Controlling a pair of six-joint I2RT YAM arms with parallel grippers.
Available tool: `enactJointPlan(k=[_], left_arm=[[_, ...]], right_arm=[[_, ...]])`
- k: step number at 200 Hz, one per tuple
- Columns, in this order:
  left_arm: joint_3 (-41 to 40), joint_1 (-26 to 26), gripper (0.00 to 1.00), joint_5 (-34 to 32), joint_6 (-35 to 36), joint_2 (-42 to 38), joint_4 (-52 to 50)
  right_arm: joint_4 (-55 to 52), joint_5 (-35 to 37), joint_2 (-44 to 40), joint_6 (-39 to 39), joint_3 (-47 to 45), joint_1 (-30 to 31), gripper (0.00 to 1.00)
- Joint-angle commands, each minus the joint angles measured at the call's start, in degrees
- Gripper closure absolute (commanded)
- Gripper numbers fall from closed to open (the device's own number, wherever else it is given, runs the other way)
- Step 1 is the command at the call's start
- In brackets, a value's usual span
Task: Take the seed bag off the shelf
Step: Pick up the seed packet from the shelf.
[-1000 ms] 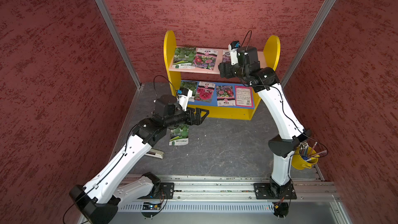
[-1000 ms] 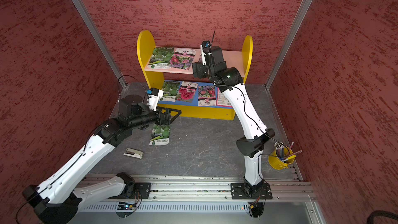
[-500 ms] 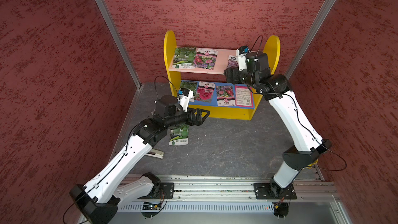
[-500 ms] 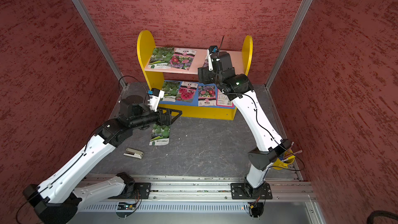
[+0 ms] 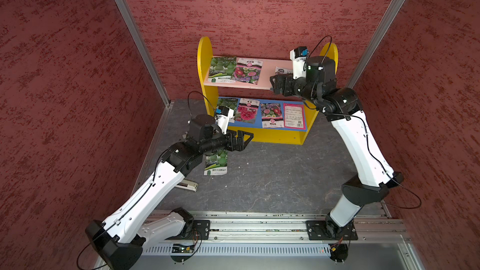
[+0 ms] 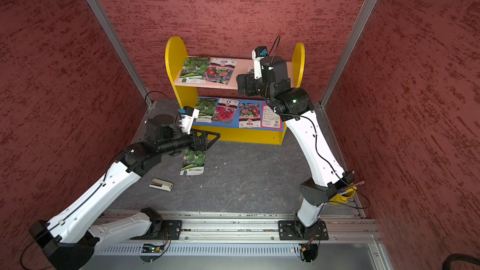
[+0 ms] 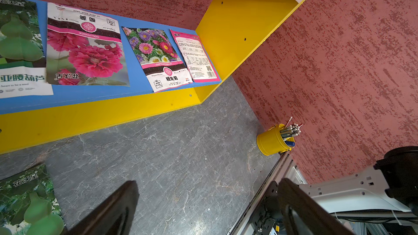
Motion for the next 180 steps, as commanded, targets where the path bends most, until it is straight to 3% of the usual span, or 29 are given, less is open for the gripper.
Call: enactJointPlan(k=[1,51,84,180], left_arm=[[0.07,-0.36,0.0,-0.61,0.0,-0.26,1.36],[-0.98,-0.38,0.0,0.47,0.53,-0.56,1.8],[-1.41,-0.4,0.0,0.88,0.56,-0.96,1.9],[-2.11,-0.4,0.0,1.49,-0.74,-2.21,2.56]], right_arm=[[-1.14,-0.87,-4.41,2.59,-0.61,-0.13,0.02],[5.25,1.12,-20.96,11.37,-21.74,-0.55,0.05],[9.34,-1.12,-27.45,16.38,-32.98,-1.82,0.08],[29.1,-22.84,-25.35,32.78,-47.23,-11.6,0.16]])
